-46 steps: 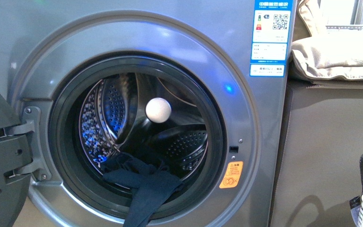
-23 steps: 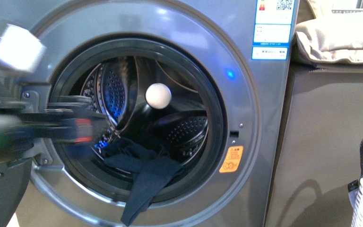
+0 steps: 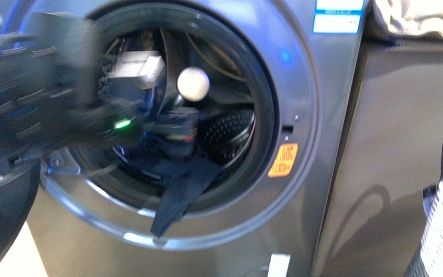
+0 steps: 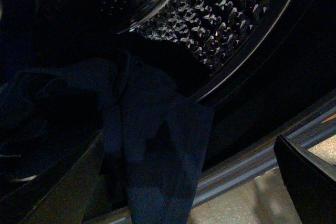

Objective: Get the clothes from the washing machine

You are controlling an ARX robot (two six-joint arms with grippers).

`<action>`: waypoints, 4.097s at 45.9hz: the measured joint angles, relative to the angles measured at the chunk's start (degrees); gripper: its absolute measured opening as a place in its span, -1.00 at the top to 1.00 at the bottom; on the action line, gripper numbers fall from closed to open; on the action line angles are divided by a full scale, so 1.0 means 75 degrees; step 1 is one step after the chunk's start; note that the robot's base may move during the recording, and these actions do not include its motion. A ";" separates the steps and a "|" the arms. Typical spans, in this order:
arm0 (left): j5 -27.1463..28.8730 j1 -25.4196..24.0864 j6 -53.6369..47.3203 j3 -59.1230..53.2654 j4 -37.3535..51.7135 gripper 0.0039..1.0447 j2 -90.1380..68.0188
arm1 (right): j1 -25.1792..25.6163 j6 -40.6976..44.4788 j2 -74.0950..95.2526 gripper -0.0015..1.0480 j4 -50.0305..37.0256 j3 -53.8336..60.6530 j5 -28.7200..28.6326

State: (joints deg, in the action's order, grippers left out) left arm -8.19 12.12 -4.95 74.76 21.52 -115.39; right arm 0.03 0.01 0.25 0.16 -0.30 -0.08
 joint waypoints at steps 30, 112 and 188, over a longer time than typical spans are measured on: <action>0.0219 -0.0224 -0.1032 0.4934 -0.2678 -0.88 -0.3392 | 0.0000 0.0003 0.0000 -0.86 0.0000 0.0000 0.0000; -0.0597 -0.0236 -0.0720 0.0883 -0.1338 0.84 -0.1142 | 0.0000 0.0000 0.0000 -0.86 0.0000 0.0000 0.0000; -0.0994 0.2014 -0.1874 0.8568 -0.8373 0.84 0.2591 | 0.0000 0.0000 0.0000 -0.86 0.0000 0.0000 0.0000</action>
State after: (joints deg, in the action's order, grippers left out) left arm -15.64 27.22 -19.00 139.02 -41.28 -95.96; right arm 0.03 0.01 0.25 0.16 -0.30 -0.08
